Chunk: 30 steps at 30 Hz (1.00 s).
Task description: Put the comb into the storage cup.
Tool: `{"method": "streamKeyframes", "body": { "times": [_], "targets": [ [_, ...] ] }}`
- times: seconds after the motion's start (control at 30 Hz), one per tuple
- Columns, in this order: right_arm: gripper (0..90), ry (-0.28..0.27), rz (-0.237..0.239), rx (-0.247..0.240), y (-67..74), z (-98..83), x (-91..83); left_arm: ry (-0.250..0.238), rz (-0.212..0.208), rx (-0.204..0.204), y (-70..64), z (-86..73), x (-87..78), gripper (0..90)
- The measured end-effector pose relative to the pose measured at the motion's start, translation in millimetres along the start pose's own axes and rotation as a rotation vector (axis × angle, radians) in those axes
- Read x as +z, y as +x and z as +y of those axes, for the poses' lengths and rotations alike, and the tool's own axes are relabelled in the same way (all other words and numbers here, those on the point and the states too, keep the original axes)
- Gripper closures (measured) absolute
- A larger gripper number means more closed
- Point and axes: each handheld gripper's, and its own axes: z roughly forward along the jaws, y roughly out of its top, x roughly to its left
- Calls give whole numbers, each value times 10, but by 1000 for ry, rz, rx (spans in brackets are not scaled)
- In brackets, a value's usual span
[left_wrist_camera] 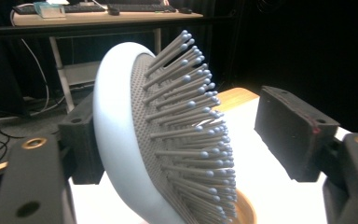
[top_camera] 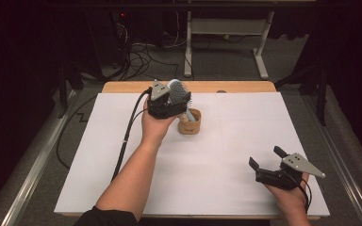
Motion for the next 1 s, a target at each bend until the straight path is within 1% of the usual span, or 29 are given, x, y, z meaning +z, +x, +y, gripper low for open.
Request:
{"method": "streamKeyframes", "body": {
  "times": [0.1,0.27,0.37,0.43,0.5,0.53,0.63,0.73,0.77,0.9,0.93,1.0],
  "targets": [
    [3,-2,0,1,3,2,-2,0,-13,8,13,-4,-1,209],
    [3,-1,-1,1,3,2,-1,10,-23,-2,40,-15,6,159],
    [3,-1,0,-1,3,3,-1,9,-35,0,59,-21,1,143],
    [3,-1,0,-1,3,3,-1,11,-35,-4,64,-23,4,135],
    [4,-1,0,-1,3,4,-2,15,-38,-7,67,-26,8,107],
    [3,-2,0,-1,3,4,-2,16,-42,-7,67,-28,10,102],
    [4,-1,0,0,3,4,-3,19,-43,-4,67,-36,17,48],
    [4,-2,0,-1,4,4,-2,24,-39,-2,71,-42,19,28],
    [4,-2,1,-2,5,5,-2,25,-43,-1,76,-46,20,11],
    [4,-2,0,-1,4,5,-1,30,-46,-3,88,-56,21,0],
    [3,-1,0,-1,4,5,-1,29,-41,2,89,-57,17,0],
    [4,-2,1,-2,5,6,-1,28,-50,-2,96,-59,15,0]
  ]
}}
